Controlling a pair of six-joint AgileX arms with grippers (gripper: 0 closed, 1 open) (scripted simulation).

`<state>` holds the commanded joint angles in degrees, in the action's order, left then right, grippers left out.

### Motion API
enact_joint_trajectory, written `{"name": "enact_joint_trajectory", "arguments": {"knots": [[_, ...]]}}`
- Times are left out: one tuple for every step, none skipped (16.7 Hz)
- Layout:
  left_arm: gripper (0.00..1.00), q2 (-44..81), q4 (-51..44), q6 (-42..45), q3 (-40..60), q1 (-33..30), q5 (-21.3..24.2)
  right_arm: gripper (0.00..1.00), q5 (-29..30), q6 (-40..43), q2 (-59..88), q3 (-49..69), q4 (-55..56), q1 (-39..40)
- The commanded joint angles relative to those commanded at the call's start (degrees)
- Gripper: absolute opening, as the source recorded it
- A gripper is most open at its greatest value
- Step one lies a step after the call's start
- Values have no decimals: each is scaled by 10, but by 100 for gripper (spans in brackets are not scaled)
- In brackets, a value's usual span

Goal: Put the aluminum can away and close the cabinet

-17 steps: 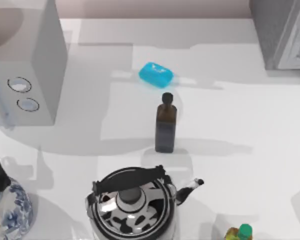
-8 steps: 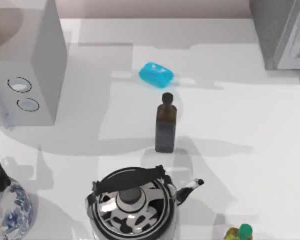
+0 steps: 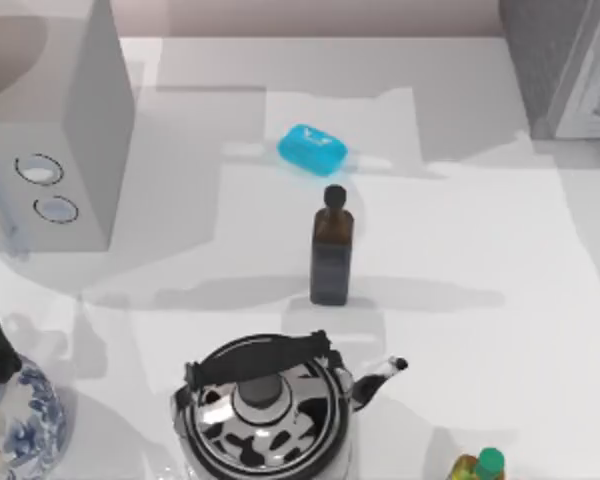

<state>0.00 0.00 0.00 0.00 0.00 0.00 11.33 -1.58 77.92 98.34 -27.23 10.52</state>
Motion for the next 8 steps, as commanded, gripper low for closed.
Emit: {"name": "enact_joint_trajectory", "arguments": {"knots": [[100, 0, 0, 0, 0, 0, 0, 100, 38, 1, -7, -1, 2, 40], [100, 0, 0, 0, 0, 0, 0, 100, 71, 1, -14, -1, 5, 73], [100, 0, 0, 0, 0, 0, 0, 100, 98, 2, -21, -1, 9, 101], [100, 0, 0, 0, 0, 0, 0, 100, 119, 3, -28, -1, 12, 122], [100, 0, 0, 0, 0, 0, 0, 100, 134, 4, -34, 1, 16, 137], [100, 0, 0, 0, 0, 0, 0, 100, 142, 4, -38, 2, 18, 146], [100, 0, 0, 0, 0, 0, 0, 100, 145, 5, -39, 2, 19, 148], [100, 0, 0, 0, 0, 0, 0, 100, 145, 5, -39, 2, 19, 148]]}}
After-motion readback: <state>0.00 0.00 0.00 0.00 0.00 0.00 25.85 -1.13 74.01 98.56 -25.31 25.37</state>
